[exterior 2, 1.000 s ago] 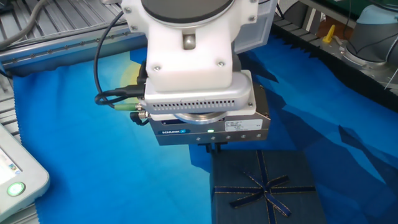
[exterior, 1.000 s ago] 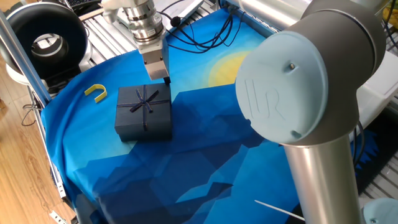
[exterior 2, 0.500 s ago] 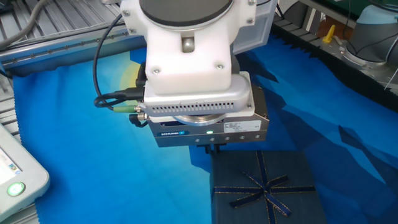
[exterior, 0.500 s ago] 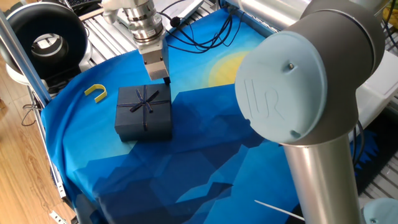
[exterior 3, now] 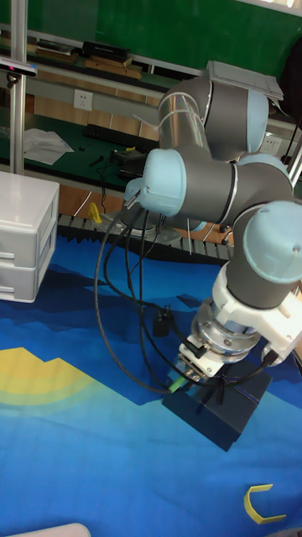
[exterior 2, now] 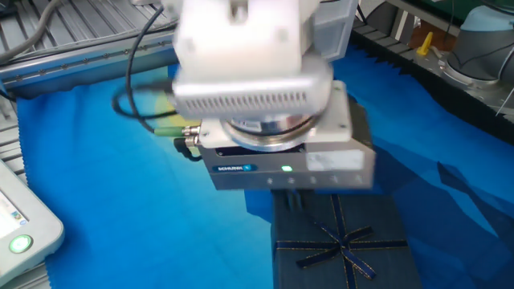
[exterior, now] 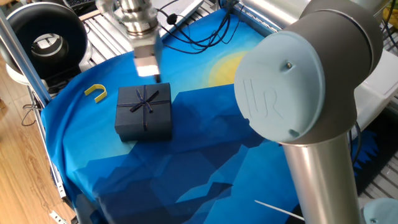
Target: Slide the outer casing onto the gift box
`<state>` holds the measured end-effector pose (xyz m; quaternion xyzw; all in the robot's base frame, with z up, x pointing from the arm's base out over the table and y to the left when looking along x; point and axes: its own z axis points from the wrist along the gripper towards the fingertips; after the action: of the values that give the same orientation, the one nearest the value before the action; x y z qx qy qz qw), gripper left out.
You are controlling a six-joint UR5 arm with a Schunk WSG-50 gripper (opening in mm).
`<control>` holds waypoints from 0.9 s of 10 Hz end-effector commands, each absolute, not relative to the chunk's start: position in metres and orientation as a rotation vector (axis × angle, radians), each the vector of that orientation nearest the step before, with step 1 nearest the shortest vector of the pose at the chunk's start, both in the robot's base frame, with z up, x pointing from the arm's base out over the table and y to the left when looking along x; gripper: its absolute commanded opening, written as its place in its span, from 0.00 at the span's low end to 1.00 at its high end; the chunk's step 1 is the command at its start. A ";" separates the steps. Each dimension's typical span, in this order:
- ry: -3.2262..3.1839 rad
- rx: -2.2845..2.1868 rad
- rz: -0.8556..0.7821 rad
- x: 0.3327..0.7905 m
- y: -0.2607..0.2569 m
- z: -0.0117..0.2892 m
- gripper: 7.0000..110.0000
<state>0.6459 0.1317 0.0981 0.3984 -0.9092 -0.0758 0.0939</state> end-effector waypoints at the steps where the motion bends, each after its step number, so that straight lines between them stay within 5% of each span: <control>1: -2.986 0.925 -0.349 0.679 0.192 0.125 0.00; 5: -3.047 0.818 -0.333 0.681 0.207 0.125 0.00; 9: -3.324 0.543 -0.065 0.800 0.224 0.133 0.00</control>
<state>0.7417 0.2070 0.1216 0.2147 -0.9740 -0.0445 -0.0574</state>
